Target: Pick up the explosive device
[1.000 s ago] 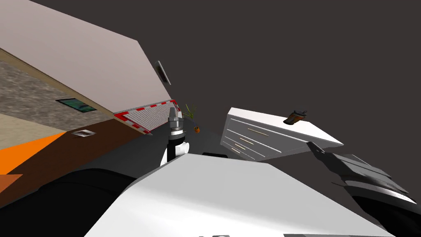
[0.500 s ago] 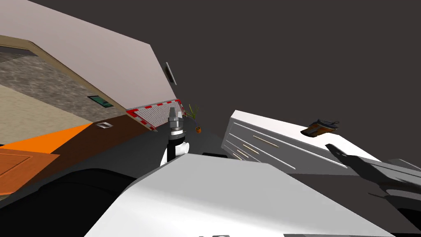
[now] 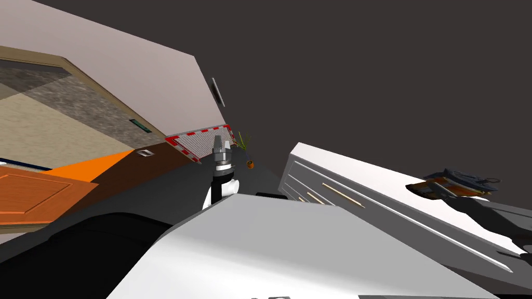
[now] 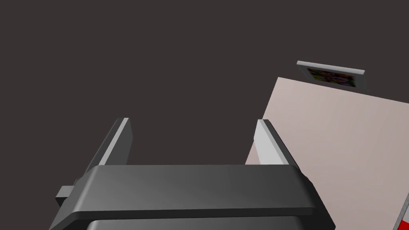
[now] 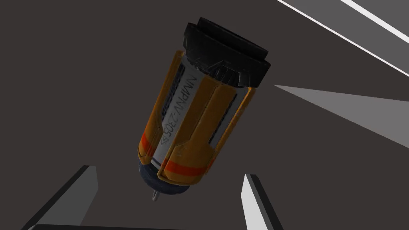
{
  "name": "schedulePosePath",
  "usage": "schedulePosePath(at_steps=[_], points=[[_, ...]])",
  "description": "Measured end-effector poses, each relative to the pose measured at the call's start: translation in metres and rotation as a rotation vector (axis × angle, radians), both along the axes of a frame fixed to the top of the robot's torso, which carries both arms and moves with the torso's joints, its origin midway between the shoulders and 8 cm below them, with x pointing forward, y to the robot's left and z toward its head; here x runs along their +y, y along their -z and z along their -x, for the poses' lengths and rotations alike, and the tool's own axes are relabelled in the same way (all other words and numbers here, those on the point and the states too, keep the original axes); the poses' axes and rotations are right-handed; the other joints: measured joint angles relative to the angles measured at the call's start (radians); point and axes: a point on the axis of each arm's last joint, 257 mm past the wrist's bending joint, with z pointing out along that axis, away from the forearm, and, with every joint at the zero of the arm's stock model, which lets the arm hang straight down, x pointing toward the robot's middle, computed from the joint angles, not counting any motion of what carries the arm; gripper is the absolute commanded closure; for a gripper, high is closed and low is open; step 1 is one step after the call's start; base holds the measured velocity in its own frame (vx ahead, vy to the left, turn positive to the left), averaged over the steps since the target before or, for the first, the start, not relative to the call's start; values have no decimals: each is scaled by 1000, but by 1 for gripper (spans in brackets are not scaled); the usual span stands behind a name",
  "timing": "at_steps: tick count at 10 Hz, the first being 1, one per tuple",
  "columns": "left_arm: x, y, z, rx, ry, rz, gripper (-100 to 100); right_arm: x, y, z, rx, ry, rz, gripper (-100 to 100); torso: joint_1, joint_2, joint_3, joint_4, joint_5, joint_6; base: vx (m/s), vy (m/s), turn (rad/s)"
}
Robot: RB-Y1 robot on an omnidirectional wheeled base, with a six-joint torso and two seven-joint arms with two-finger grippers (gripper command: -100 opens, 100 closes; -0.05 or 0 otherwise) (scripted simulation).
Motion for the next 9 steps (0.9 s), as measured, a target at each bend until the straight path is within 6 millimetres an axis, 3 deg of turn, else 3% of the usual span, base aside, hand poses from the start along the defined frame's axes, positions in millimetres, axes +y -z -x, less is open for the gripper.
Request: schedulePosePath(at_steps=[1,6,9], points=[[0,0,0,0,0,0,0,0,0,0,0,0,0,-100,5,4,2,1,1,0,-19,6,-247],[0,0,0,0,0,0,0,5,34,-58,-2,-67,-73,-100,8,9,5,2,2,0,-29,17,-116],[0,0,0,0,0,0,0,18,41,-92,-20,-112,-98,-100,8,8,5,2,2,1,-21,10,-130]])
